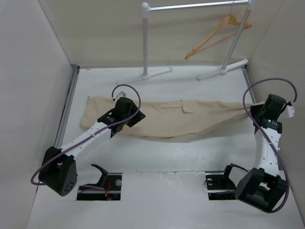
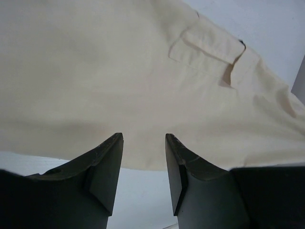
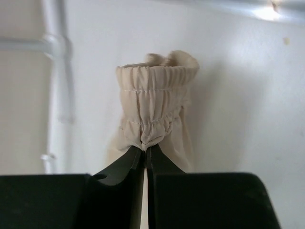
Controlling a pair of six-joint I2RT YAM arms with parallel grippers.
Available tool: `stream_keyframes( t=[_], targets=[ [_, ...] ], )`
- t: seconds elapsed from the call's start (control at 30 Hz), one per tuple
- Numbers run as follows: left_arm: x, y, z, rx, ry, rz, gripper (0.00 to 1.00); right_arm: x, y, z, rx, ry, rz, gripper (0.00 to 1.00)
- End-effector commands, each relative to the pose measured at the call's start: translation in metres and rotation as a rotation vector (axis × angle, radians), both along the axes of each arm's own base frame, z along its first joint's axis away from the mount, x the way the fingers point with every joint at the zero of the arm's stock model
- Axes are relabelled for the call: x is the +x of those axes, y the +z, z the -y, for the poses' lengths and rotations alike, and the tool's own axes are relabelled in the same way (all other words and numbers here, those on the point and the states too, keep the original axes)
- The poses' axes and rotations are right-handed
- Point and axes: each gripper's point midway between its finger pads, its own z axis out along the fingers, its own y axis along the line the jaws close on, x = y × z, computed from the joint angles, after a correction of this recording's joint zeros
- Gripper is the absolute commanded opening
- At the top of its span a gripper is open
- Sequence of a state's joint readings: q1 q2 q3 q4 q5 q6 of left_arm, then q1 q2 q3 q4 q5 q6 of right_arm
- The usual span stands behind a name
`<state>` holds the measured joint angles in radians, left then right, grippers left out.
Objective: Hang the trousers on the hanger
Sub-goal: Fold the trousers at the center of the board.
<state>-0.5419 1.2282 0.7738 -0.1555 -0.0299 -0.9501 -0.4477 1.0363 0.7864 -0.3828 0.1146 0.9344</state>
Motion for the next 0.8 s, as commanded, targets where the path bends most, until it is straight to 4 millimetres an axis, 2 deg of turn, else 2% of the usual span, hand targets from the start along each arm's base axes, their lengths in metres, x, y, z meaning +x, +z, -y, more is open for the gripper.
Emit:
stream_keyframes(
  t=[0.0,0.07,0.17,0.23,0.33,0.47,0.57,0.67,0.77],
  targets=[
    [0.01,0.038,0.003,0.01,-0.002,0.073,0.39,-0.008,0.083,0.03,-0.172,-0.077,0.094,0.09],
    [0.011,0.05,0.002,0.022,0.001,0.088,0.39,-0.008,0.118,0.034,-0.228,-0.057,0.131,0.1],
    [0.013,0.066,-0.004,0.039,0.017,0.111,0.4,-0.004,0.155,0.029,-0.289,0.001,0.167,0.11],
    [0.014,0.075,-0.013,0.056,0.039,0.127,0.41,0.007,0.17,0.006,-0.311,0.092,0.197,0.11],
    [0.016,0.083,-0.037,0.079,0.088,0.141,0.42,0.019,0.176,-0.036,-0.325,0.233,0.218,0.11],
    [0.018,0.096,-0.086,0.102,0.204,0.173,0.43,0.028,0.176,-0.103,-0.322,0.407,0.23,0.1],
    [0.021,0.109,-0.128,0.096,0.325,0.215,0.43,0.034,0.188,-0.161,-0.317,0.516,0.25,0.1],
    [0.025,0.113,-0.161,0.084,0.433,0.235,0.44,0.044,0.199,-0.232,-0.285,0.644,0.273,0.1],
    [0.027,0.113,-0.184,0.069,0.504,0.249,0.44,0.061,0.193,-0.318,-0.259,0.784,0.259,0.09]
  ],
)
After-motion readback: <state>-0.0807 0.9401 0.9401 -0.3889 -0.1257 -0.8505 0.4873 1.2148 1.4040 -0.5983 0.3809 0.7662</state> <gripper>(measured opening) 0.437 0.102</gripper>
